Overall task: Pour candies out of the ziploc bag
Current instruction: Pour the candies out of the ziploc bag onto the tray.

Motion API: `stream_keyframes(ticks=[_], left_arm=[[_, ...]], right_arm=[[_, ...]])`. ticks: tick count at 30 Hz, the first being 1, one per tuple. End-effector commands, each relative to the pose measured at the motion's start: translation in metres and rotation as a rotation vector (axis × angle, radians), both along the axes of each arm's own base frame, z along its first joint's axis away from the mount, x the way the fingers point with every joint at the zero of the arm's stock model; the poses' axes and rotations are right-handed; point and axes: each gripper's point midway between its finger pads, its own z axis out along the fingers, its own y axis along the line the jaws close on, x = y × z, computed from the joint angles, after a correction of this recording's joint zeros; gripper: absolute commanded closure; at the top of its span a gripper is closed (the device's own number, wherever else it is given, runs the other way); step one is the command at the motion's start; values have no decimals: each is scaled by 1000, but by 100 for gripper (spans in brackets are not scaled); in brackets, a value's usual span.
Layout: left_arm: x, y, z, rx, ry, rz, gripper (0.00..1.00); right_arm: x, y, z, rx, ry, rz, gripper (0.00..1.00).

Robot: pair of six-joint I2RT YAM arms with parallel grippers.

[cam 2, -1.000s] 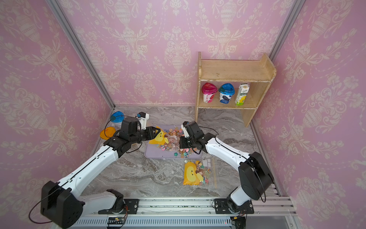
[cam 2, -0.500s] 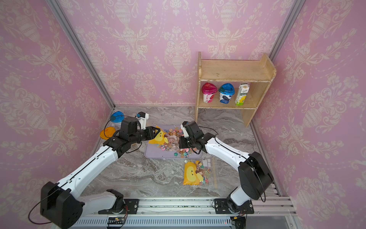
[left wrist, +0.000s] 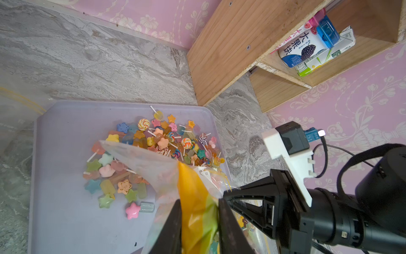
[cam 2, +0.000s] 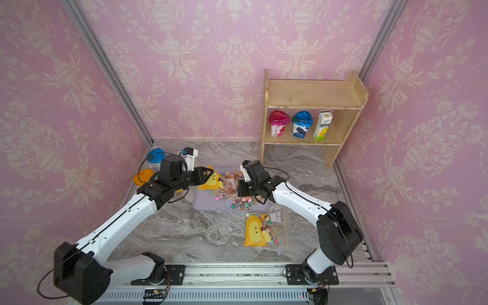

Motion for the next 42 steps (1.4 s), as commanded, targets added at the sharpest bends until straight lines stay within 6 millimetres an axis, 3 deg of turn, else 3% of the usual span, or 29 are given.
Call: stream_keyframes(ticks=[1, 8, 13, 18, 24, 30, 35, 42], left_arm=[[13, 15, 53, -21, -176, 74, 100], [9, 18, 41, -17, -157, 84, 100], [9, 21, 51, -7, -178, 93, 100], [8, 20, 36, -20, -151, 95, 100], [9, 22, 52, -23, -183, 104, 100], [4, 24, 30, -29, -142, 114, 100], [4, 29, 44, -6, -174, 122, 100], [3, 27, 30, -22, -146, 116, 100]], right_arm=[[-7, -16, -21, -99, 69, -27, 99], [-8, -11, -28, -94, 84, -22, 99], [-8, -11, -21, -97, 67, -20, 99], [-10, -11, -28, -101, 82, -20, 99], [-9, -11, -20, -94, 62, -22, 99], [-13, -12, -29, -102, 80, -23, 99], [-11, -13, -21, -100, 65, -25, 99], [-10, -11, -23, -101, 71, -24, 99]])
